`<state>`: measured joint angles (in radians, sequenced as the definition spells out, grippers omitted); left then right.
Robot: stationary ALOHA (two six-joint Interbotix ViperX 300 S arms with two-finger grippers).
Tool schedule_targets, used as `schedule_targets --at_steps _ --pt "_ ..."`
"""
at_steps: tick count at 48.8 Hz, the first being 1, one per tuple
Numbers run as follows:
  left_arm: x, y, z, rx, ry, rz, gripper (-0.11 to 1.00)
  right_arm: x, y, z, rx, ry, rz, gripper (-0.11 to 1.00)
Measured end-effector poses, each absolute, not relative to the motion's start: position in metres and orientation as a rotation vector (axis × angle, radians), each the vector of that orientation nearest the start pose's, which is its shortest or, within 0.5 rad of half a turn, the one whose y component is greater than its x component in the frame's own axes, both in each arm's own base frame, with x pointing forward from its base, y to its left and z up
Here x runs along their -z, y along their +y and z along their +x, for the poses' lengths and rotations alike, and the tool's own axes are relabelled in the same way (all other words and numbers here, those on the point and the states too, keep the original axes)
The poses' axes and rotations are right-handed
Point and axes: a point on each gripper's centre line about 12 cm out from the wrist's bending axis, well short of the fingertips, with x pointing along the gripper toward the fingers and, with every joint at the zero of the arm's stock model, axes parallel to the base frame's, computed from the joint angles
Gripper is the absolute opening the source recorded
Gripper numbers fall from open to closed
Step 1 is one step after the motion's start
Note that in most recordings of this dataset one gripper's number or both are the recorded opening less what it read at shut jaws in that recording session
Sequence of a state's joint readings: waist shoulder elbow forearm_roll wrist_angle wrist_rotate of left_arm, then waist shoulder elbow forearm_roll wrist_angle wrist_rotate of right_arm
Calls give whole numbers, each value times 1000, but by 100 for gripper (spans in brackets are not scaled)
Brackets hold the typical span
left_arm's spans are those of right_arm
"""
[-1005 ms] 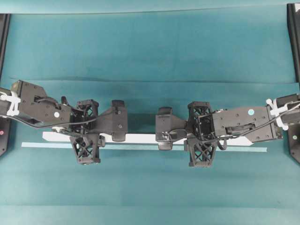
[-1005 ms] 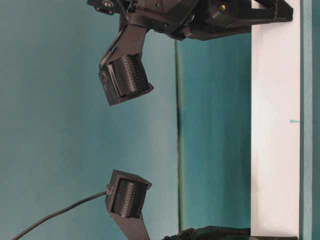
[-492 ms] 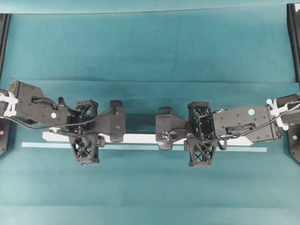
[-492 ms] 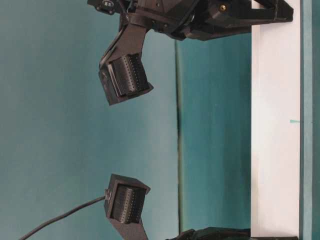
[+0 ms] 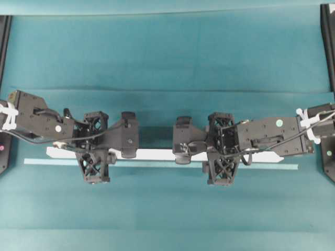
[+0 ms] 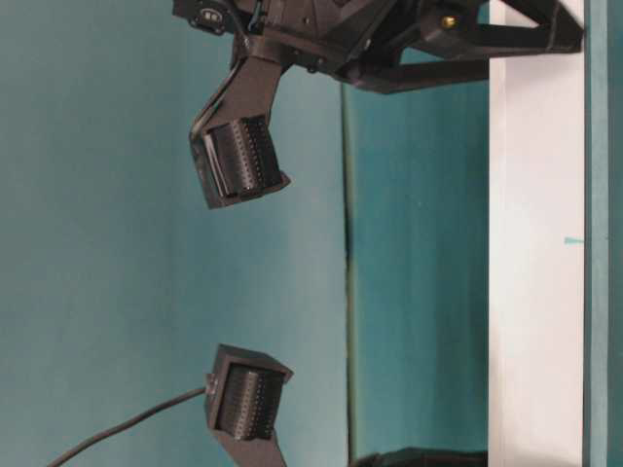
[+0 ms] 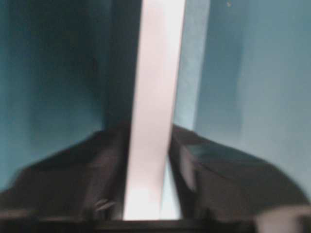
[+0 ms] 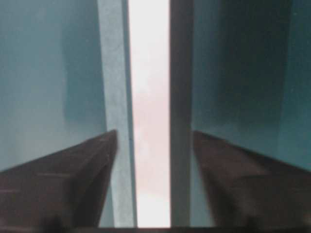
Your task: Lift a wooden board with both hands.
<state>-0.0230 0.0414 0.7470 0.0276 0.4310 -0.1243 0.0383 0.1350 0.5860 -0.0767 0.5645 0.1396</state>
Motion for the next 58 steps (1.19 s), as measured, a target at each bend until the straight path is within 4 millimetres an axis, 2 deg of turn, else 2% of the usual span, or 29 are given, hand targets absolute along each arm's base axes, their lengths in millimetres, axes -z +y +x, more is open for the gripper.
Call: schedule_targets --at_steps 5,10,22,29,41,58 --pt "-102 -7 324 -46 1209 -64 82 -106 9 358 51 1280 15 95" --pt "-103 -7 324 -43 1200 -59 98 -106 9 358 52 1282 16 94" --pt "-104 -7 324 -42 1196 -59 98 -109 8 358 55 1276 19 95" --pt "-117 -7 323 -37 1164 -54 98 -127 8 360 54 1227 19 95" --pt "-170 -1 318 -53 1005 -79 98 -181 0 359 69 1076 37 95" --pt "-247 -2 292 -32 752 -71 98 -254 -7 340 79 861 49 94"
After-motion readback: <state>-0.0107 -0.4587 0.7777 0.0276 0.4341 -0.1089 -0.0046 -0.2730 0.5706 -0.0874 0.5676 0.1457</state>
